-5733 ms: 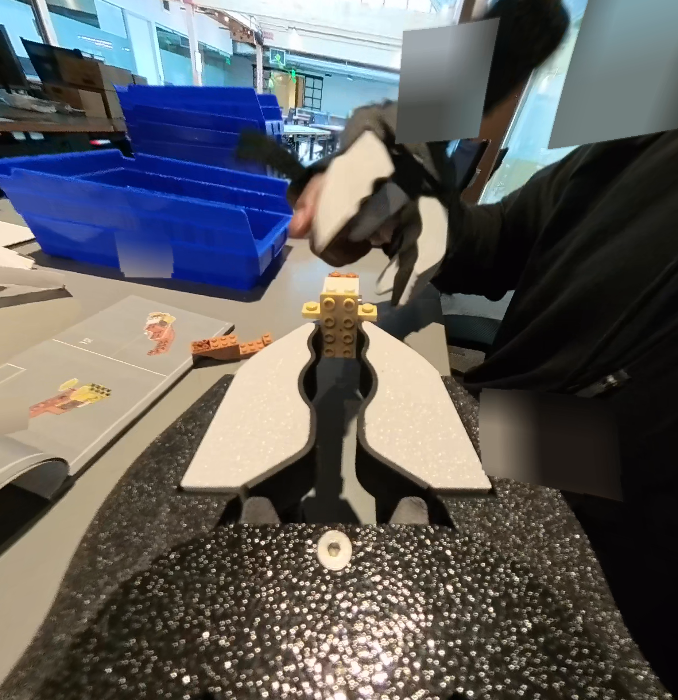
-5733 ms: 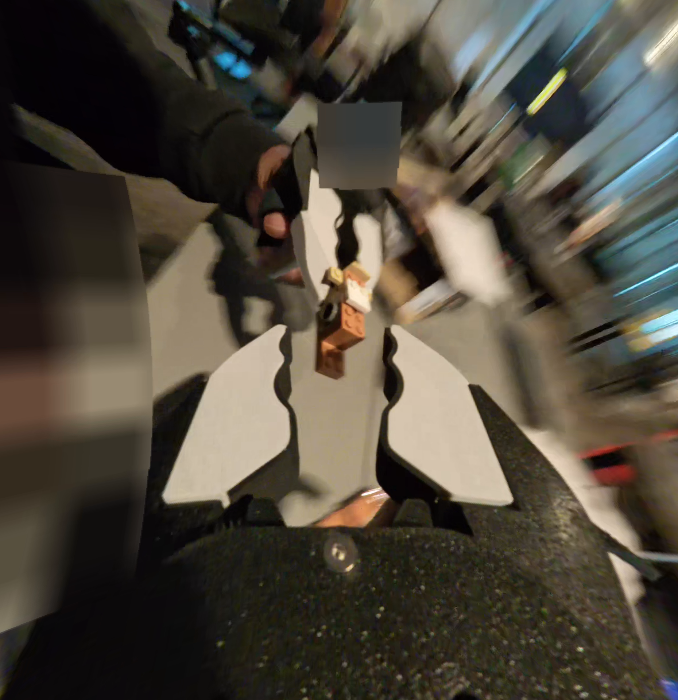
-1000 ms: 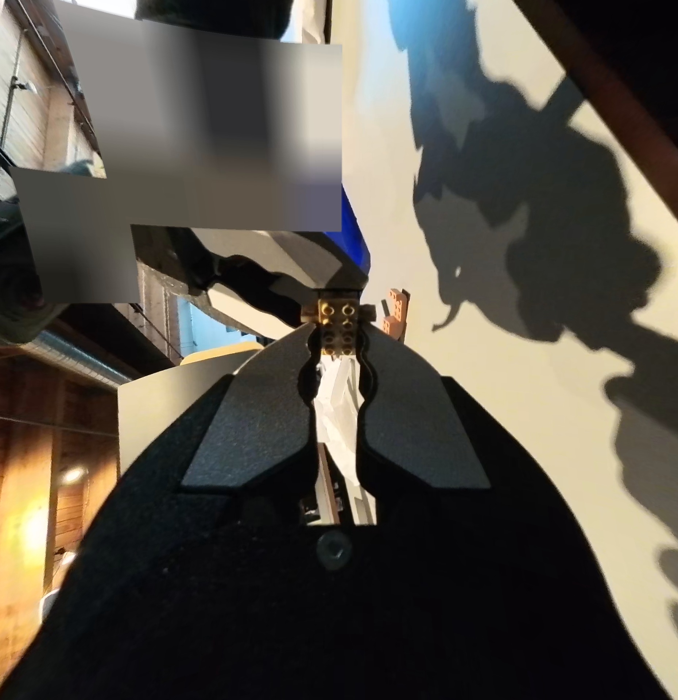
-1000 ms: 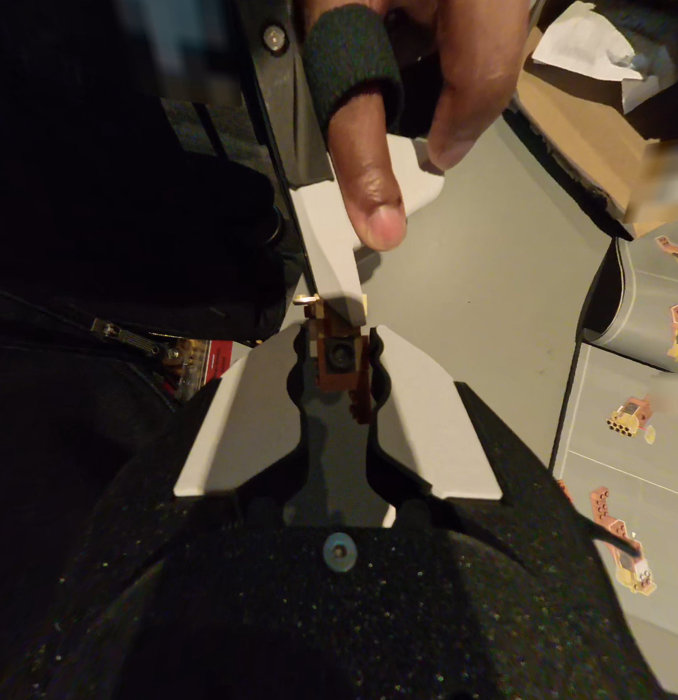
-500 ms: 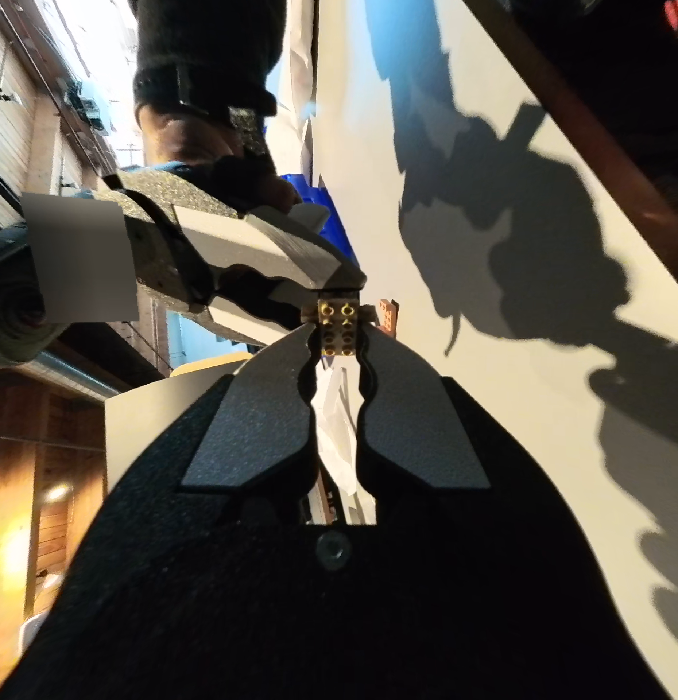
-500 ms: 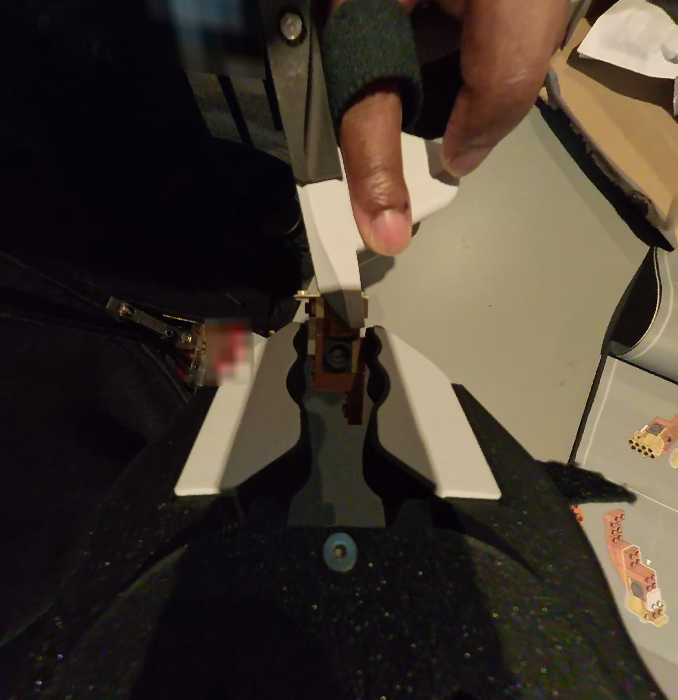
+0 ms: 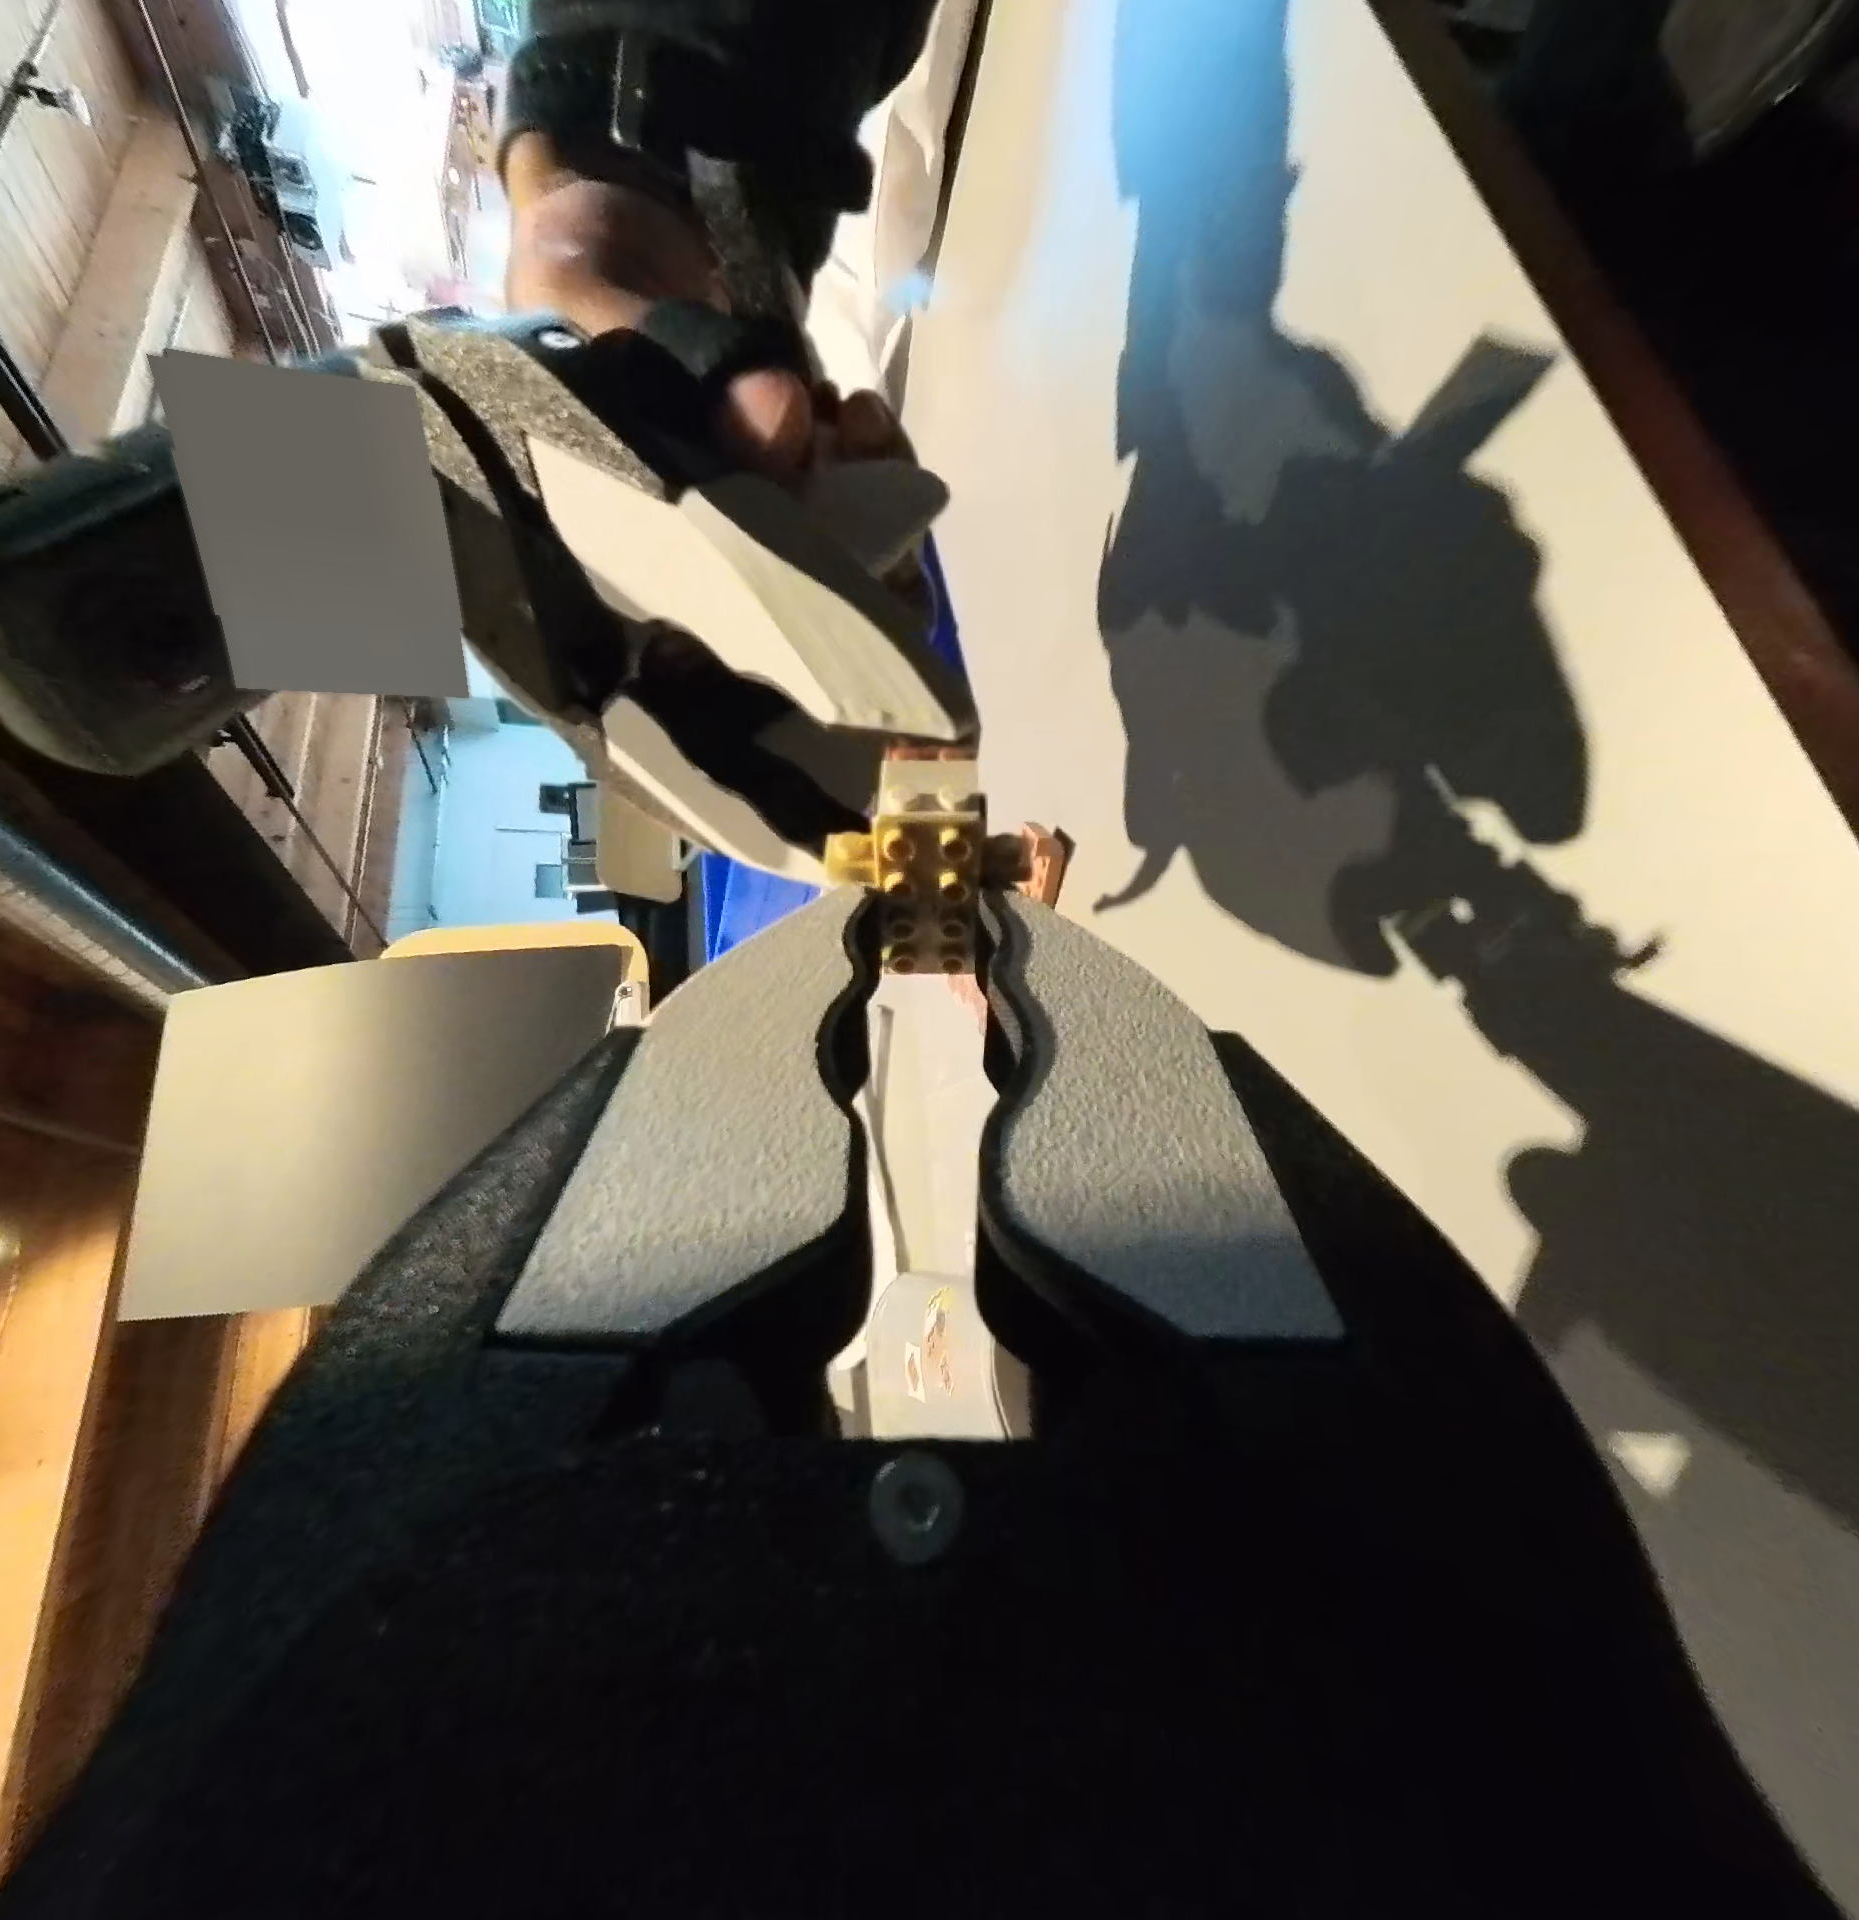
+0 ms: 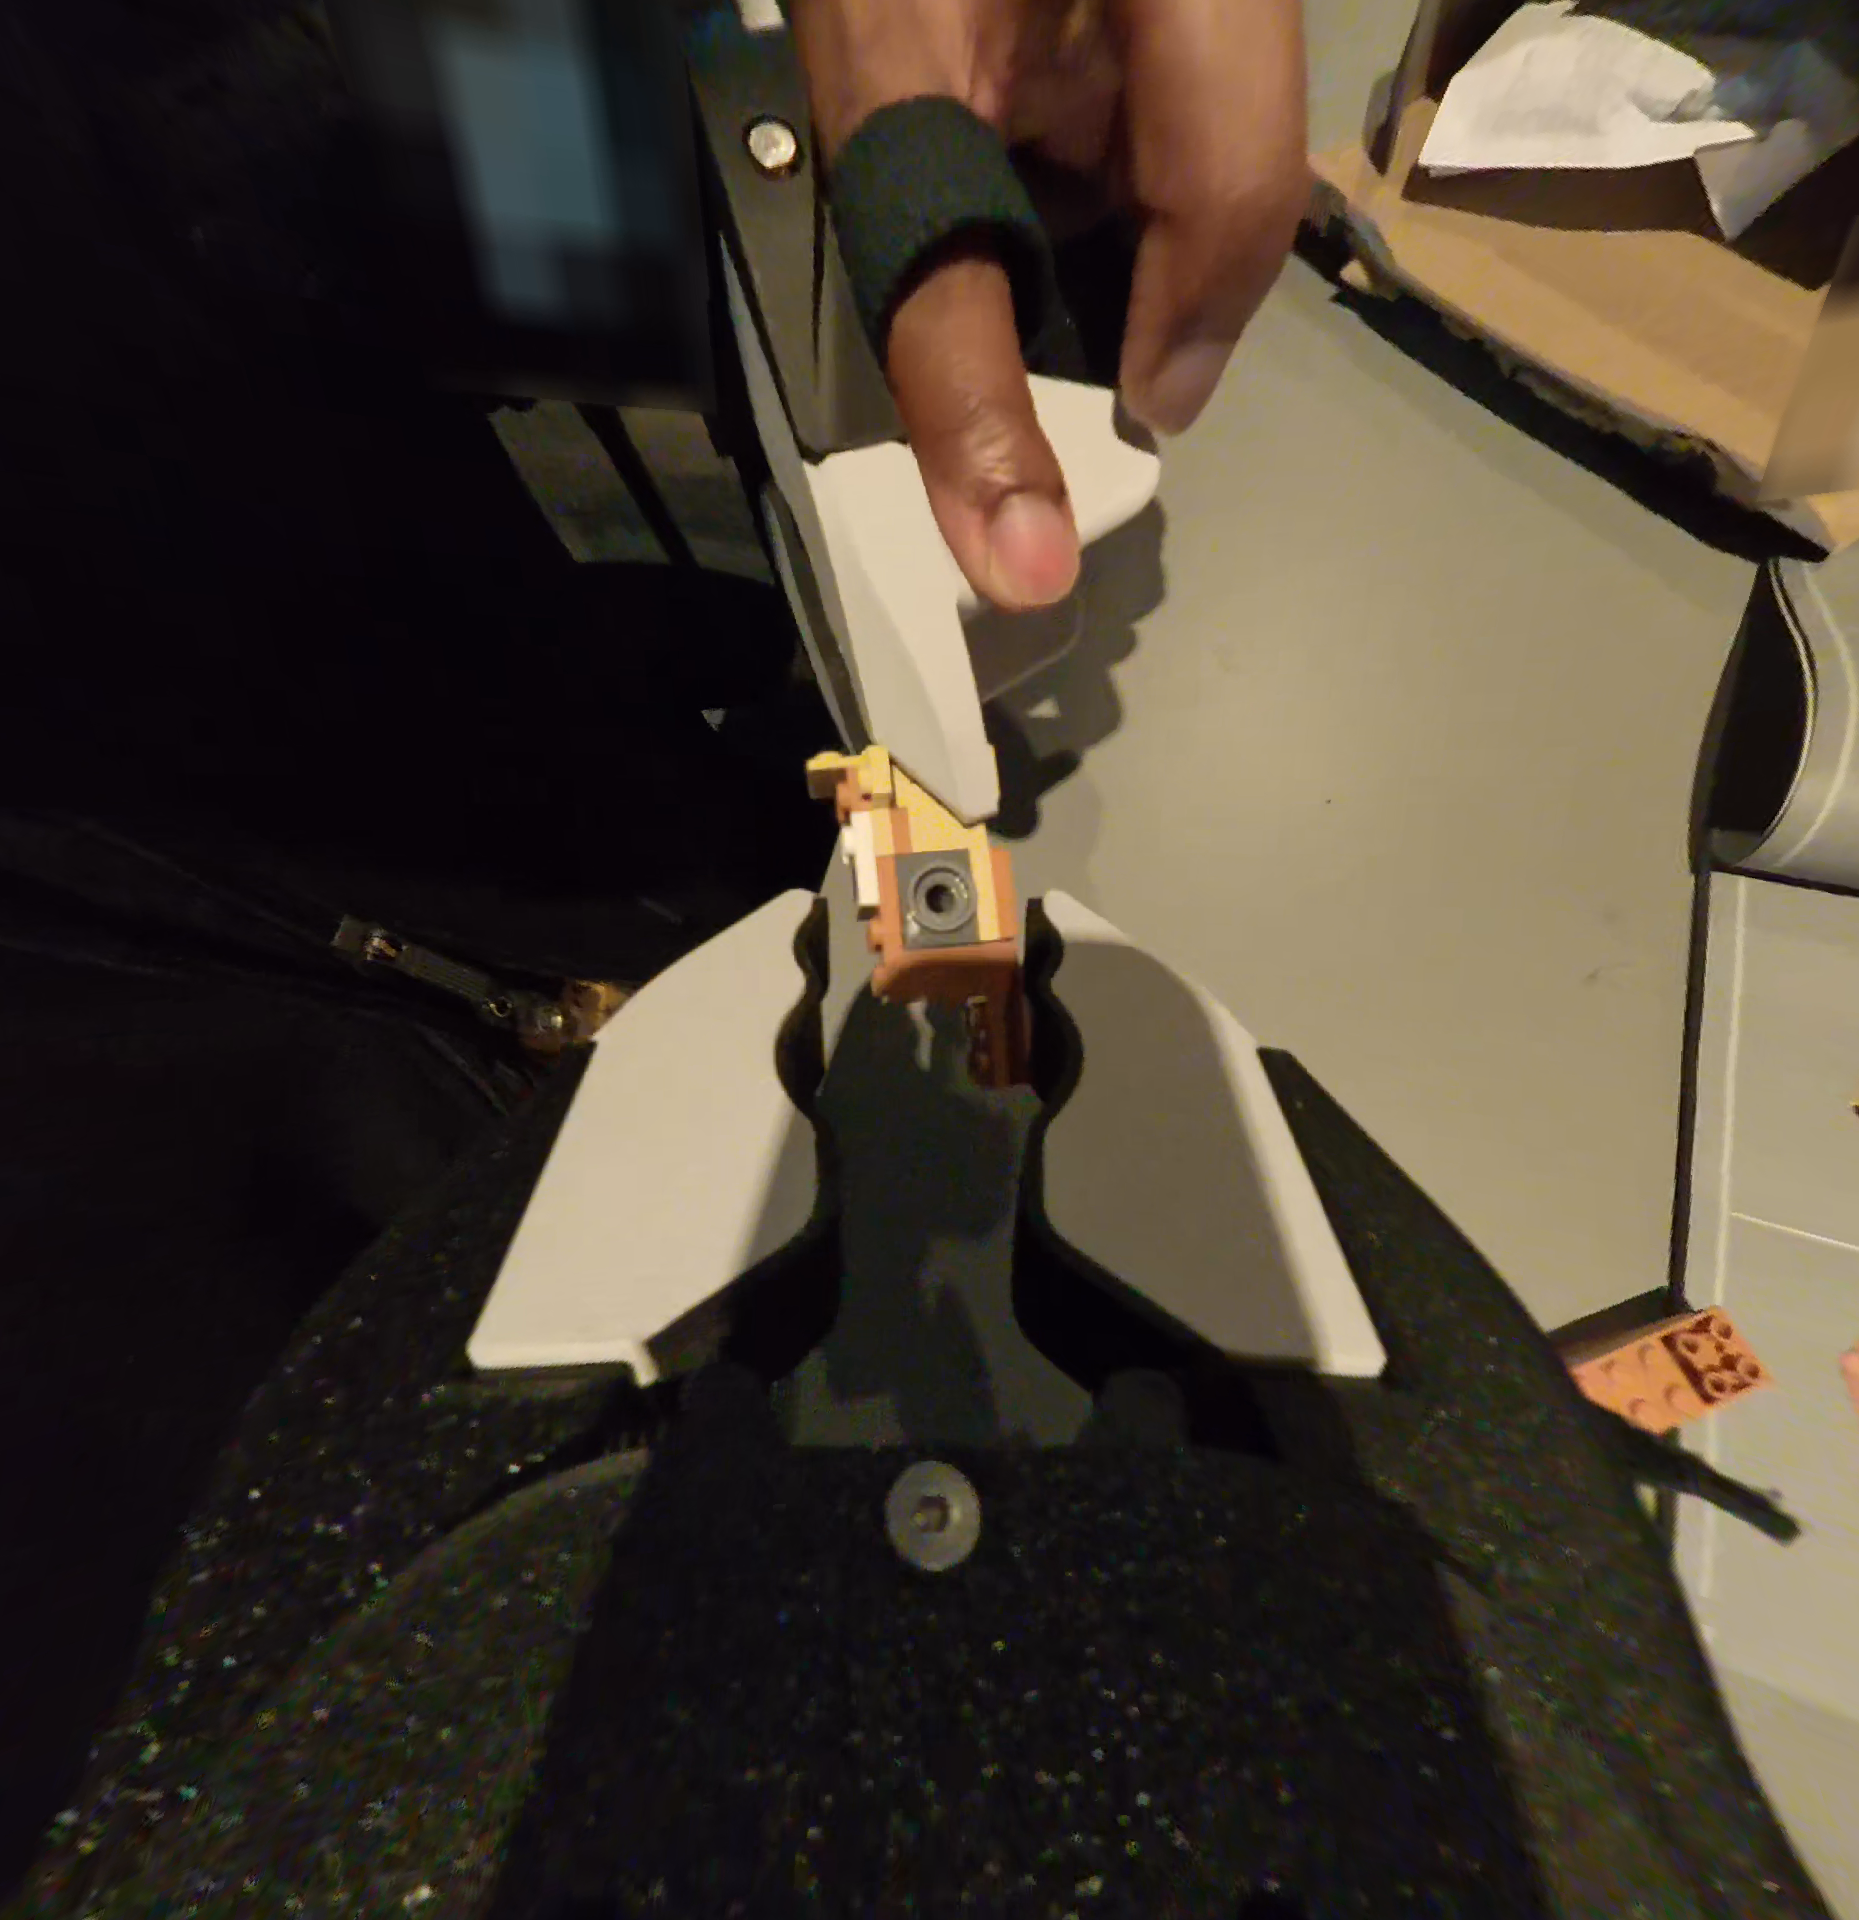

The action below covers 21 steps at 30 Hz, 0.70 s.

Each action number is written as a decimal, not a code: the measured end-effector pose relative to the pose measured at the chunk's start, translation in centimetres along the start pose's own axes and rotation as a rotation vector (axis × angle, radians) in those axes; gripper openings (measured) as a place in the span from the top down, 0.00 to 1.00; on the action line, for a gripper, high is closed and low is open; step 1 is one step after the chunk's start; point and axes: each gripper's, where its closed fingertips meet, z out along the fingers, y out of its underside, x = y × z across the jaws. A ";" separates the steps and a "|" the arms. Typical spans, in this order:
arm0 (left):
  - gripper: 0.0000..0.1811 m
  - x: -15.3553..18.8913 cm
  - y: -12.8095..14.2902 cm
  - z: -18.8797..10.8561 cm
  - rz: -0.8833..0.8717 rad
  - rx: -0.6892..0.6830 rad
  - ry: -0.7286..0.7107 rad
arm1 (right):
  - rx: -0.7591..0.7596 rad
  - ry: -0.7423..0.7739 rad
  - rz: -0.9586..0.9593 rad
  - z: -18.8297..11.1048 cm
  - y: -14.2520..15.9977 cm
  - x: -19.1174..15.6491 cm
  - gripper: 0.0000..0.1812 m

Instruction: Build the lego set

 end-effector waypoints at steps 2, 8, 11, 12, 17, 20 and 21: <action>0.91 0.0 -0.1 0.0 0.005 0.007 -0.002 | 0.008 -0.007 0.009 0.0 0.0 0.0 0.80; 0.91 0.1 -0.4 0.3 0.048 0.005 -0.003 | 0.003 -0.020 0.000 0.4 0.1 -0.2 0.84; 0.91 0.0 -0.6 0.3 0.052 0.008 -0.005 | 0.015 -0.039 -0.006 0.3 0.0 -0.4 0.84; 0.91 0.0 -0.7 0.3 0.053 0.006 -0.005 | 0.013 -0.036 -0.014 0.3 0.0 -0.4 0.84; 0.91 -0.1 -0.8 0.3 0.062 0.000 -0.007 | 0.014 -0.037 -0.028 0.3 0.0 -0.5 0.84; 0.91 0.3 -0.4 0.6 -0.014 0.005 0.011 | 0.019 -0.026 0.018 0.4 0.4 0.0 0.84; 0.91 0.6 0.1 0.8 -0.063 -0.005 0.023 | 0.021 0.012 0.020 0.5 0.6 0.6 0.82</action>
